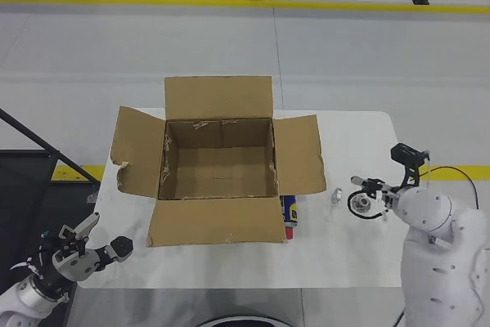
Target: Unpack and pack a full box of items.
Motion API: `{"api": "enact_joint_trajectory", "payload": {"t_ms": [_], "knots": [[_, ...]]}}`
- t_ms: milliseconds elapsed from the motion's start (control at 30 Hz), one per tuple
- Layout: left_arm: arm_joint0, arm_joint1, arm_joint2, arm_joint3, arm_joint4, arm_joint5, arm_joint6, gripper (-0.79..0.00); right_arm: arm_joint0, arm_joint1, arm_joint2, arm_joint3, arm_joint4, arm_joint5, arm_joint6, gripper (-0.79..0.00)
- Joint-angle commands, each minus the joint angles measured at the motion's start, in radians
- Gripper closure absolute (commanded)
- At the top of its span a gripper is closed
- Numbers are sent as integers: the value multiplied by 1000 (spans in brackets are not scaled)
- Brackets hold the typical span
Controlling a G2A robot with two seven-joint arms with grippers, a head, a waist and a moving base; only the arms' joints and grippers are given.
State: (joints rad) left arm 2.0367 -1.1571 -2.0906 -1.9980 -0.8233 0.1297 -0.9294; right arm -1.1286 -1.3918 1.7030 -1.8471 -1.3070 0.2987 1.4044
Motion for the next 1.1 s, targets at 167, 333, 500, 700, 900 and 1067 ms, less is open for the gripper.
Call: {"api": "enact_joint_trajectory", "payload": {"t_ms": [167,333,500,700,900,1067], "knots": [[0,0,0,0,0,0,0,-785,17,7,-23,74,-84,14,37,-508],[0,0,0,0,0,0,0,-785,28,7,-36,117,-76,19,30,-446],[0,0,0,0,0,0,0,-785,36,8,-46,145,-63,24,27,-428],[0,0,0,0,0,0,0,-785,38,10,-56,174,-55,35,14,-406],[0,0,0,0,0,0,0,-785,46,10,-76,203,-61,54,0,-385],[0,0,0,0,0,0,0,-785,53,9,-89,224,-63,73,-24,-342]]}}
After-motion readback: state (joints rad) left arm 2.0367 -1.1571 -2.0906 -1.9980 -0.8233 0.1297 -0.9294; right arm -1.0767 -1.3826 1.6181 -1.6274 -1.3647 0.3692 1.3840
